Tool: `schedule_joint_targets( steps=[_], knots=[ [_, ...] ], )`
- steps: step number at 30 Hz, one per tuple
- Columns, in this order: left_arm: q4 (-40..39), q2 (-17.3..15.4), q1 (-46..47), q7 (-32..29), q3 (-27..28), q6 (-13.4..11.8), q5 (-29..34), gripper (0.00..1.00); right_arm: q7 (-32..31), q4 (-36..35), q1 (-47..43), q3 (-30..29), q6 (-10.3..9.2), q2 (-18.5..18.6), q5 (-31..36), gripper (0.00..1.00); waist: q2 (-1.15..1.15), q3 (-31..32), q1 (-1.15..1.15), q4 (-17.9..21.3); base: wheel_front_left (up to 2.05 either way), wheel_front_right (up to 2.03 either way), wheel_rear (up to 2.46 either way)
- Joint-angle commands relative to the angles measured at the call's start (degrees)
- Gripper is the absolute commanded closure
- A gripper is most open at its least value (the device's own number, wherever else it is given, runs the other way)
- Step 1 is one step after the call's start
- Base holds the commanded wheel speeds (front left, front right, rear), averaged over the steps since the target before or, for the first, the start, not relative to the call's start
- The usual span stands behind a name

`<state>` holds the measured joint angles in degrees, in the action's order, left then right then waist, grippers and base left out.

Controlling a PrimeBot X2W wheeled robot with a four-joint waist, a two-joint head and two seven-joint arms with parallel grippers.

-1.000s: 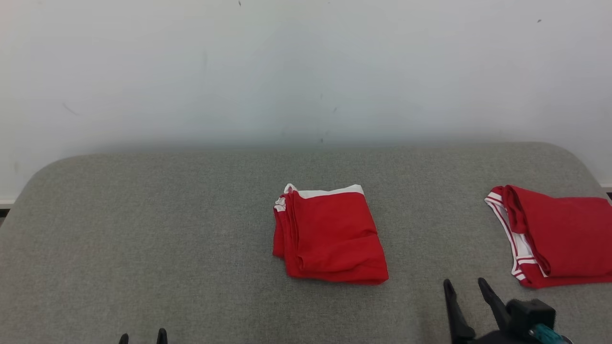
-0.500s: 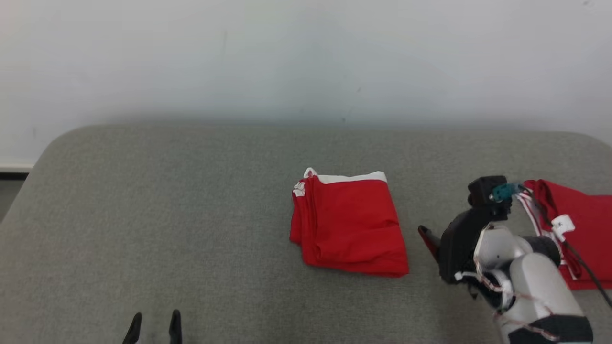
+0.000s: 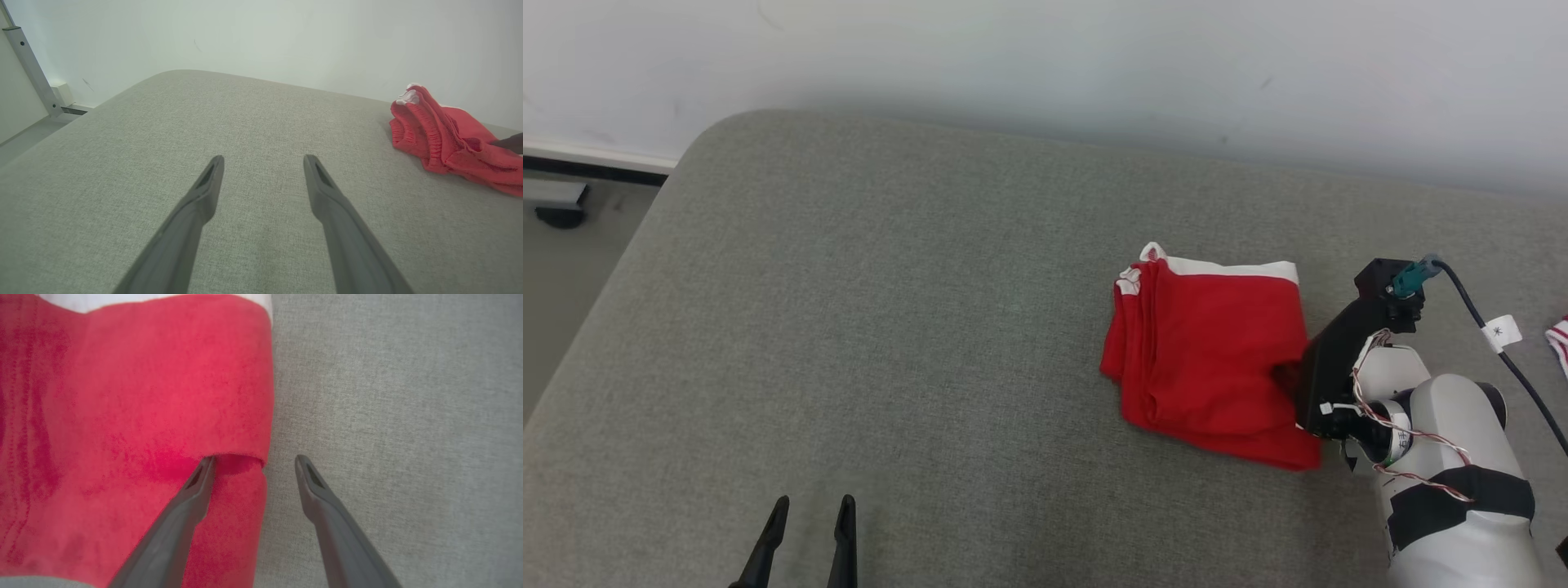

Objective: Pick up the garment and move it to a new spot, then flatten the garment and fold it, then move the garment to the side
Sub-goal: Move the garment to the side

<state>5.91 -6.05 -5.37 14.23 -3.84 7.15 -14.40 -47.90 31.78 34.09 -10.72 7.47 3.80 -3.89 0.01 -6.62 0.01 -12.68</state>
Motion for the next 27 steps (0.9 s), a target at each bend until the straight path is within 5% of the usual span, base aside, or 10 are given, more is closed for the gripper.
schedule_joint_targets(
  steps=[1,9,10,11,12,14,23,27],
  knots=[
    [0.1,-0.3,1.0,0.3,-0.1,0.3,-0.6,0.00,0.3,0.5,0.4,-0.2,0.02,-0.2,0.6,0.00,-0.01,-2.5,-0.01,-2.7,0.00,0.00,0.00],
    [0.6,-0.2,1.8,0.6,-0.7,0.2,-0.5,0.00,0.2,6.1,0.2,-1.5,0.03,-1.0,3.4,0.00,-0.01,-3.4,-0.01,-3.2,0.00,0.00,0.00],
    [0.8,-0.2,1.8,0.7,-0.8,0.2,-0.6,0.00,0.1,6.6,0.3,-1.3,0.02,-1.1,3.3,0.09,-0.01,-3.4,-0.01,-2.9,0.00,0.00,0.00],
    [0.9,-0.2,1.9,0.7,-0.8,0.1,-0.6,0.00,0.3,7.0,0.4,-0.9,0.02,-1.1,3.1,0.30,-0.01,-3.3,-0.01,-2.6,0.00,0.00,0.00],
    [1.0,-0.2,2.0,0.7,-0.8,0.1,-0.6,0.00,0.6,7.2,0.4,-0.5,0.02,-1.1,3.3,0.67,-0.01,-3.3,-0.01,-2.3,0.00,0.00,0.00],
    [1.2,-0.2,2.2,0.8,-1.0,0.1,-0.8,0.00,0.9,7.5,0.3,0.5,0.02,-1.1,3.6,1.00,-0.01,-3.1,-0.01,-1.5,0.00,0.00,0.00],
    [0.8,-1.0,2.9,0.9,-1.4,0.1,-1.3,0.00,4.6,4.5,2.1,10.4,-0.05,3.6,2.2,1.00,-0.01,-2.1,-0.01,4.5,0.00,0.00,0.00],
    [0.6,-1.1,3.1,0.9,-1.9,0.1,-1.4,0.00,5.3,-1.9,3.3,20.0,-0.05,10.7,1.5,1.00,-0.01,-2.4,-0.01,8.8,0.00,0.00,0.00]
  ],
)
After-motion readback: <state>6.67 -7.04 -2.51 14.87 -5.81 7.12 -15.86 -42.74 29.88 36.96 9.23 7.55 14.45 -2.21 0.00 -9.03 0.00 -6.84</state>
